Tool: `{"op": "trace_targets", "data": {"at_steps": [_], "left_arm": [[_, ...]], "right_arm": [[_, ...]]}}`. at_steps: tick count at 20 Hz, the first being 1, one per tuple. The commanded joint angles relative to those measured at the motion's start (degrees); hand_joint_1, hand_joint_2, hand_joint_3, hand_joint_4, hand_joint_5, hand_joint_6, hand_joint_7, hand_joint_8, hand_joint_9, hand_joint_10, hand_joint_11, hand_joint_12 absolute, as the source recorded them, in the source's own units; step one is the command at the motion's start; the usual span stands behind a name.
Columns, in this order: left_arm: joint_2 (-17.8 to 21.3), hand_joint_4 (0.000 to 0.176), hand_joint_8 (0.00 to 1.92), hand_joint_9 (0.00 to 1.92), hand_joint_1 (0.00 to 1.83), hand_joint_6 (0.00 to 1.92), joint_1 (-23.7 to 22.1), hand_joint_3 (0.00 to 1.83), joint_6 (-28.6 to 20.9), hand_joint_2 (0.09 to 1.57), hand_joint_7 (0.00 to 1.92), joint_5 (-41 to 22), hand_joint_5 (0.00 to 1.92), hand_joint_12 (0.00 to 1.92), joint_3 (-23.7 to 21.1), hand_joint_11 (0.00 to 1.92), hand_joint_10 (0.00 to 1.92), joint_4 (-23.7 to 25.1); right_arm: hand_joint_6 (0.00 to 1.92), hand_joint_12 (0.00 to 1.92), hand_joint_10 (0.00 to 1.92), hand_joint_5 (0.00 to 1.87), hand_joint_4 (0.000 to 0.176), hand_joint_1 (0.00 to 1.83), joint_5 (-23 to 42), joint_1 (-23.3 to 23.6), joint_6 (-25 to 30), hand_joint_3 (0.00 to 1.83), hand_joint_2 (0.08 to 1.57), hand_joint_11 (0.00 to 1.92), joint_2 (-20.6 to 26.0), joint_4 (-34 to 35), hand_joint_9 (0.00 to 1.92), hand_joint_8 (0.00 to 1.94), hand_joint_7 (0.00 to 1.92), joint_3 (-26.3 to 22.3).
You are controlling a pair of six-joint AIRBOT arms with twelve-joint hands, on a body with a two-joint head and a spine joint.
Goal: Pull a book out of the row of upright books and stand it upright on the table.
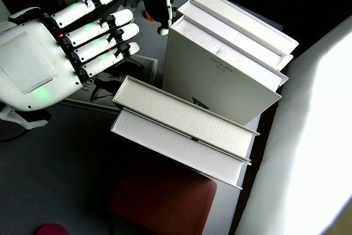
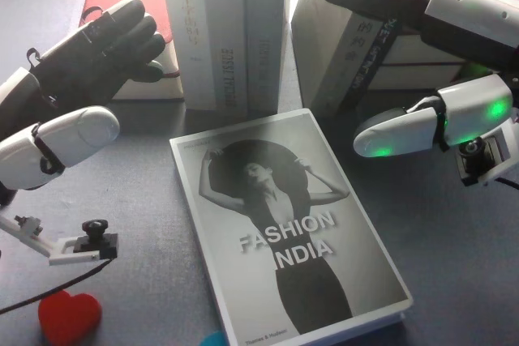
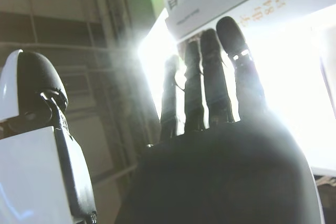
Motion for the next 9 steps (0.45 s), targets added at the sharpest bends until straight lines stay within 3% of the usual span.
{"op": "trace_targets", "data": {"at_steps": [1,2,3,5,6,7,8,9], "left_arm": [[0.1,0.053,0.00,0.34,0.89,0.01,-0.4,0.00,-0.6,0.92,0.32,-6.5,0.35,1.24,0.3,0.00,0.01,-0.7],[0.1,0.072,0.01,0.36,0.88,0.01,-0.4,0.00,-0.6,0.91,0.33,-6.4,0.36,1.24,0.4,0.00,0.02,-0.7],[0.1,0.069,0.01,0.37,0.88,0.01,-0.5,0.00,-0.6,0.91,0.34,-6.2,0.36,1.24,0.6,0.00,0.02,-0.5],[0.1,0.065,0.00,0.40,0.88,0.01,-1.1,0.00,-0.6,0.91,0.35,-5.6,0.37,1.31,1.2,0.00,0.03,0.0],[0.1,0.065,0.00,0.40,0.88,0.01,-1.5,0.00,-0.6,0.91,0.35,-5.3,0.37,1.31,1.4,0.00,0.03,0.4],[0.0,0.058,0.00,0.36,0.87,0.00,-2.0,0.00,-0.6,0.92,0.30,-4.9,0.35,1.33,1.6,0.00,0.01,1.0],[0.0,0.053,0.01,0.35,0.87,0.00,-2.3,0.00,-0.6,0.92,0.31,-4.5,0.34,1.33,1.8,0.00,0.00,1.7],[0.0,0.062,0.01,0.33,0.85,0.00,-2.4,0.00,-0.6,0.92,0.34,-4.3,0.33,1.30,1.8,0.00,0.00,2.0]], "right_arm": [[0.00,0.30,0.00,0.00,0.099,0.64,6.7,0.2,0.4,0.00,0.89,0.01,0.1,3.3,0.00,0.00,0.00,-0.3],[0.00,0.44,0.00,0.00,0.090,0.61,6.7,0.0,0.4,0.00,0.90,0.00,0.0,3.4,0.00,0.00,0.00,-0.3],[0.00,0.47,0.00,0.00,0.092,0.62,6.8,-0.1,0.4,0.01,0.91,0.00,-0.1,3.5,0.00,0.00,0.00,-0.3],[0.00,0.71,0.01,0.03,0.106,0.67,6.8,-0.4,0.4,0.00,0.92,0.00,-0.1,3.8,0.06,0.00,0.01,-0.3],[0.00,0.71,0.01,0.03,0.106,0.67,6.8,-0.5,0.4,0.00,0.92,0.00,-0.1,3.9,0.06,0.00,0.01,-0.3],[0.00,0.86,0.01,0.06,0.081,0.68,6.8,-0.7,0.4,0.00,0.92,0.00,-0.2,4.0,0.10,0.01,0.06,-0.3],[0.00,0.84,0.01,0.05,0.086,0.70,6.9,-0.9,0.4,0.00,0.92,0.00,-0.3,4.2,0.10,0.00,0.08,-0.3],[0.01,0.83,0.00,0.07,0.119,0.71,6.9,-1.0,0.4,0.00,0.91,0.00,-0.4,4.3,0.09,0.00,0.07,-0.2]]}}
